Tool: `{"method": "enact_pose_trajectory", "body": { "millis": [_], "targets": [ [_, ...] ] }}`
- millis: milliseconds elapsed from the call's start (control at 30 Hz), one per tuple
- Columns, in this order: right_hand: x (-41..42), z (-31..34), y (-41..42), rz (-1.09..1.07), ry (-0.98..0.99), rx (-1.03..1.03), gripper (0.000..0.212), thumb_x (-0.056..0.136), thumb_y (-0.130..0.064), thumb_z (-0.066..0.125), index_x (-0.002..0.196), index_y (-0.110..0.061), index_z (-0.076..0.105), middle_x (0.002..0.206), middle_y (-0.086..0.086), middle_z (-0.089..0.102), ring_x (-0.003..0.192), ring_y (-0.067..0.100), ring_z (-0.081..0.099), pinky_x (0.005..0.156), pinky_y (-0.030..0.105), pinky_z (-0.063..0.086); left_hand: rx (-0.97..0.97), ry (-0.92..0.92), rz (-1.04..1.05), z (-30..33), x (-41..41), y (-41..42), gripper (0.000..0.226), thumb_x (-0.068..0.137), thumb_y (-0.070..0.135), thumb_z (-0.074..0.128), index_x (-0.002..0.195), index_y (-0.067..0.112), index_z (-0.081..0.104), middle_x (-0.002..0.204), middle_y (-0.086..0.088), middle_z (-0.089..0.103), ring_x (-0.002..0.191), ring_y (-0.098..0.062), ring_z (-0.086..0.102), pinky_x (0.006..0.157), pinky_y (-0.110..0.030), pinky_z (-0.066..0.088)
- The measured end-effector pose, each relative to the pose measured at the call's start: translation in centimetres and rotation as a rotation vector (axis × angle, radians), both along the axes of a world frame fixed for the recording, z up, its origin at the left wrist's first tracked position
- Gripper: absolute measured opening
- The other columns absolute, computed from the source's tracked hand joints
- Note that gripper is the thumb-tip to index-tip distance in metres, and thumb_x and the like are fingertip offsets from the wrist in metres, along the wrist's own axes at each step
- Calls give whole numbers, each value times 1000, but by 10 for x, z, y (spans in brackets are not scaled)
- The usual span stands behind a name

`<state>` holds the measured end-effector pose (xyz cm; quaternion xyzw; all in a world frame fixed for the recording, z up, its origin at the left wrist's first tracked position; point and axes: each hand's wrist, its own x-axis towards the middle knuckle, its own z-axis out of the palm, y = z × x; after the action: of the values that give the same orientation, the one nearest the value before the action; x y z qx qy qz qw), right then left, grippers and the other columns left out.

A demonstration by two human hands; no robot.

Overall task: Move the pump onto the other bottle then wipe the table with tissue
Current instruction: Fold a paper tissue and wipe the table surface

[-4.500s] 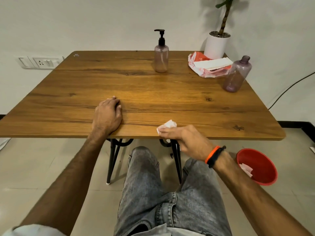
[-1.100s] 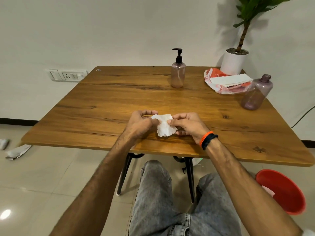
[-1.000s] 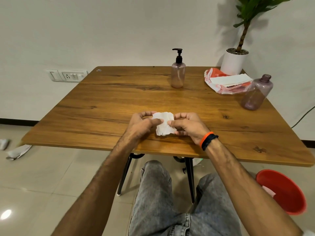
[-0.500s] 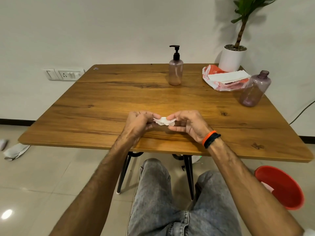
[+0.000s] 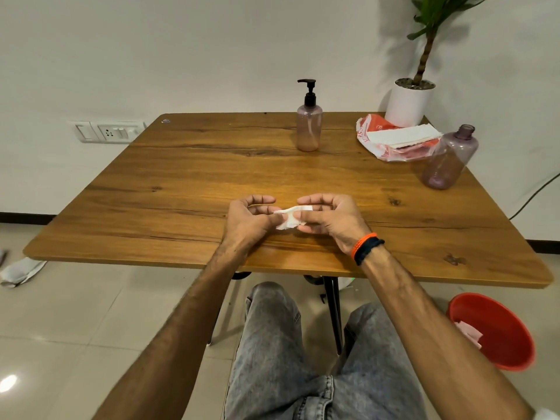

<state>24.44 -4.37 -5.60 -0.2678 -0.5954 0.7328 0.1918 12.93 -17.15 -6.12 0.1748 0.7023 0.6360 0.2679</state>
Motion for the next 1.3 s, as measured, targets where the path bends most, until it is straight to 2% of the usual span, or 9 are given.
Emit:
{"method": "enact_pose_trajectory", "body": {
  "millis": [133, 367, 467, 700, 800, 867, 1000, 1167, 1300],
  "targets": [
    [-11, -9, -9, -244, -47, 265, 23, 68, -1, 83, 82, -15, 71, 83, 7, 73, 77, 20, 72, 65, 33, 61, 5, 75, 76, 0, 10, 5, 37, 73, 0, 78, 106, 9, 63, 80, -1, 71, 70, -8, 71, 68, -29, 61],
    [-10, -9, -18, -317, -84, 674, 16, 69, -21, 85, 82, -24, 77, 74, -15, 71, 69, -11, 65, 62, 7, 51, 68, 75, 97, -3, 17, 8, 30, 75, 7, 80, 101, 8, 65, 83, -6, 72, 68, -8, 71, 56, -21, 56],
    [-9, -9, -19, -226, -76, 674, 19, 74, -15, 79, 92, -21, 77, 86, -11, 74, 75, -10, 66, 67, 8, 52, 125, -12, 84, -6, 14, 10, 21, 82, 21, 76, 96, 7, 68, 88, -13, 75, 80, -22, 74, 70, -32, 61],
    [-10, -14, -12, -202, -73, 587, 27, 73, -17, 82, 99, -16, 76, 92, -6, 75, 80, -5, 69, 74, 14, 56, 227, -154, 16, -8, 8, 11, 40, 98, 41, 48, 99, 5, 66, 90, -15, 75, 77, -22, 74, 72, -29, 61],
    [-15, -17, -3, -233, -65, 491, 20, 74, -12, 81, 92, -17, 77, 88, -2, 76, 81, 4, 72, 78, 32, 60, 218, -132, -31, -6, 4, 13, 37, 99, 40, 46, 101, 7, 64, 97, -18, 74, 86, -25, 73, 77, -32, 61],
    [-16, -15, 6, -261, -66, 470, 17, 74, -14, 82, 89, -19, 77, 86, -4, 76, 80, 5, 72, 78, 33, 60, 146, -8, -21, -5, -3, 10, 32, 97, 41, 49, 101, 13, 66, 102, -12, 74, 92, -22, 72, 83, -34, 59],
    [-14, -9, 33, -371, -201, 777, 17, 80, -12, 74, 95, -19, 77, 93, -11, 73, 82, -4, 65, 79, 3, 46, -190, 458, 9, -7, -30, -13, 29, 97, 33, 54, 117, 16, 65, 113, 1, 67, 102, -11, 61, 95, -30, 49],
    [-21, -25, 62, -146, -524, 1154, 33, 85, -3, 57, 109, -21, 73, 109, 8, 73, 104, 24, 66, 97, 34, 51, -386, 697, -30, -18, -64, -30, 30, 97, 19, 54, 125, 10, 61, 125, -9, 63, 114, -20, 57, 105, -43, 44],
    [-20, -25, 34, 51, -482, 1236, 39, 81, 4, 54, 104, -21, 72, 112, 6, 71, 107, 25, 64, 98, 38, 50, -503, 868, -121, -36, -89, -34, 36, 97, 21, 51, 132, 12, 56, 144, -7, 50, 134, -25, 42, 113, -49, 29]
  ]
}}
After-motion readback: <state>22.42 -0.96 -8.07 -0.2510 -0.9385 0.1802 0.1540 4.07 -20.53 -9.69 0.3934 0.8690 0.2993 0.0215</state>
